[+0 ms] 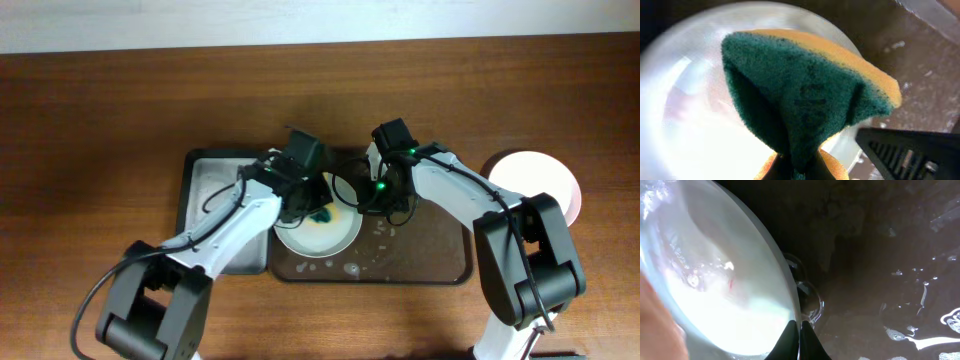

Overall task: Clean dirty plates on tray and stack at the side
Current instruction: 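Scrub the light green plate with the sponge in the left gripper, then lift the light green plate with the right gripper and stack it on the pile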

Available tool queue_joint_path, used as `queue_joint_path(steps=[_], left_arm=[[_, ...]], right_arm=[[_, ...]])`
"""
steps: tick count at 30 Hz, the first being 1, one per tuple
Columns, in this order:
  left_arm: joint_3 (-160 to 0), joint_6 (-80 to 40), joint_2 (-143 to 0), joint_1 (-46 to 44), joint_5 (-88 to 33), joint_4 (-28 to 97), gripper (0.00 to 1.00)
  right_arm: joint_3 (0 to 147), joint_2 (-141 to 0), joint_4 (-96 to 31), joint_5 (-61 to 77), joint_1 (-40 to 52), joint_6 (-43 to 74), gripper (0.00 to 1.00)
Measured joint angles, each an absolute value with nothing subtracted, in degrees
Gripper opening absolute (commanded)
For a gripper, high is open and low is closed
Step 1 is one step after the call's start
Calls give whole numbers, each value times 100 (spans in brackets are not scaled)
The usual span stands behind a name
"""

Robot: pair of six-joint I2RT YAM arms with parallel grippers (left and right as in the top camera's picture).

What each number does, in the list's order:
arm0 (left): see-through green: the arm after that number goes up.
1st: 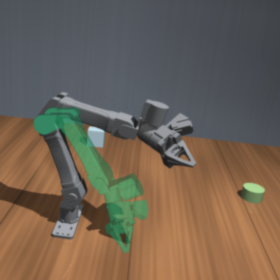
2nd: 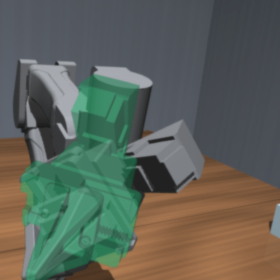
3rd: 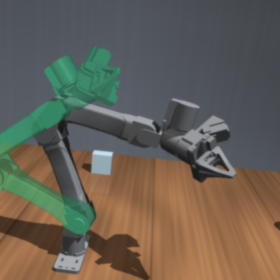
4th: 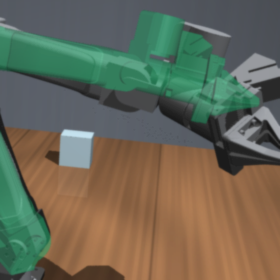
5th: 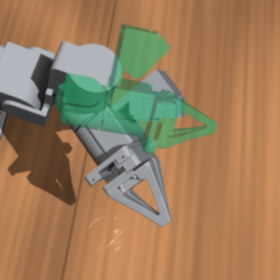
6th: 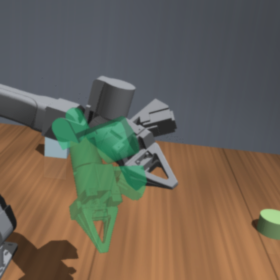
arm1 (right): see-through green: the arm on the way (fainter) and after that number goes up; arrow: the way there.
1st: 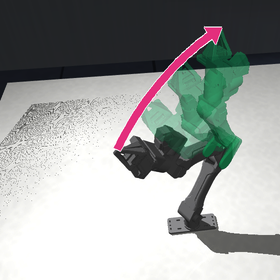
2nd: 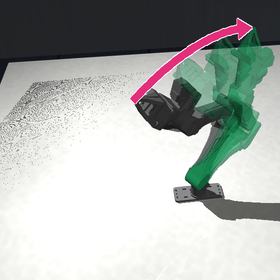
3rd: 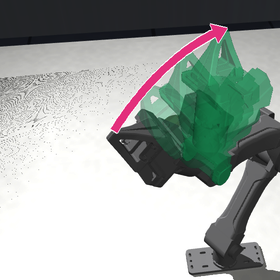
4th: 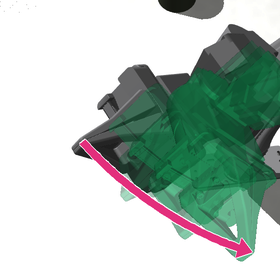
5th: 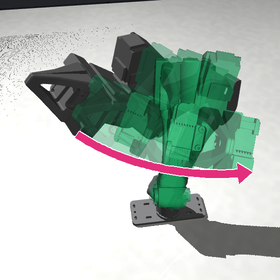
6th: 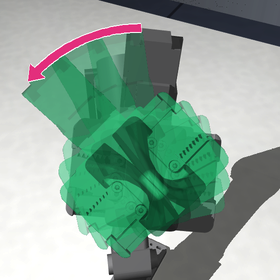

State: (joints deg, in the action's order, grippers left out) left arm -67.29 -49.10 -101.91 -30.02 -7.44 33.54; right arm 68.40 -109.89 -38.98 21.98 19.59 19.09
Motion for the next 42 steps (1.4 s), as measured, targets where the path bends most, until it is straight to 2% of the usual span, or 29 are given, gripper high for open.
queue_joint_path(steps=[4, 9, 10, 11, 12, 13, 15, 17, 18, 24, 27, 28, 33, 39, 42], left_arm=[[-6722, -5496, -10801, -3367, -655, 2919, 0], [-6790, -5339, -10836, -3406, 47, 3562, 0], [-6790, -5140, -10790, -3387, 126, 3691, 0], [-6781, -4829, -10707, -3310, 198, 3802, 0], [-6759, -4491, -10578, -3238, 239, 3857, 0], [-6746, -3955, -10130, -3148, 285, 3903, 0], [-6746, -3485, -9511, -3148, 307, 3927, 0], [-6744, -3339, -9454, -3146, 307, 3972, 0], [-6746, -3317, -9454, -3146, 309, 3972, 0], [-6746, -3249, -9454, -3096, 346, 4283, 0], [-6744, -2989, -9454, -2311, 276, 4547, 0], [-6744, -2547, -9454, -1894, 97, 4554, 0], [-6744, -1422, -9454, -1085, -397, 4571, 0], [-6744, -1151, -9620, -1046, -434, 4567, 0], [-6744, -1131, -9944, -1046, -429, 4565, 0]], right_arm=[[6840, -10989, -3942, 2196, 1959, 1909, 4], [6840, -10991, -3988, 2246, 1962, 1905, 4], [6840, -10989, -3990, 2250, 1962, 1907, 13], [6840, -10991, -3990, 2252, 1962, 1907, 27], [6838, -10991, -3999, 2215, 1959, 1955, 28], [6834, -10991, -3999, 2130, 1959, 1911, 21], [6834, -10991, -3896, 2067, 1959, 1907, 13], [6834, -10991, -3889, 2067, 1959, 1914, 13], [6834, -10991, -3900, 2067, 1959, 1918, 4], [6834, -10991, -4007, 2043, 1953, 1911, 4], [6840, -10962, -4366, 1870, 1747, 1903, 4], [6840, -10881, -4480, 1619, 1529, 1874, 4], [6829, -9577, -5041, 427, 1461, 1750, 4], [6827, -8281, -5638, -1481, 1520, 1708, 4], [6827, -8189, -5719, -2563, 2202, 1667, 4]])
